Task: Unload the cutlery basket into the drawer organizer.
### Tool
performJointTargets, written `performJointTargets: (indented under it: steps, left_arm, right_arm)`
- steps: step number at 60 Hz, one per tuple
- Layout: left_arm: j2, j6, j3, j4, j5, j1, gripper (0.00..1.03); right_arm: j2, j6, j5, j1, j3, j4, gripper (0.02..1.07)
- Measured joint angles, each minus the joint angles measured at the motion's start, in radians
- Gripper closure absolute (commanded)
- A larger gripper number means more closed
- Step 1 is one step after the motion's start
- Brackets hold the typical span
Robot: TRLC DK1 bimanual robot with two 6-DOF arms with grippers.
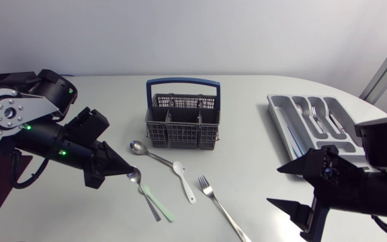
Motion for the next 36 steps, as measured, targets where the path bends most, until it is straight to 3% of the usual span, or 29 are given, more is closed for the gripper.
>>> performJointTargets:
  steps: [12, 19, 25, 36]
  left_arm:
    - [-0.056, -0.204, 0.021, 0.082, -0.071, -0.095, 1.0]
    - [-0.056, -0.321, 0.039, 0.167, -0.174, -0.157, 1.0]
    - [-0.047, -0.41, 0.063, 0.211, -0.266, -0.207, 1.0]
    - [0.007, -0.481, 0.119, 0.222, -0.299, -0.216, 1.0]
  right_arm:
    - [0.103, 0.258, 0.061, 0.234, 0.18, 0.025, 0.23]
    - [0.205, 0.354, 0.127, 0.36, 0.256, 0.083, 0.31]
    - [0.313, 0.407, 0.167, 0.431, 0.307, 0.139, 0.31]
    - [0.481, 0.433, 0.253, 0.513, 0.362, 0.241, 0.43]
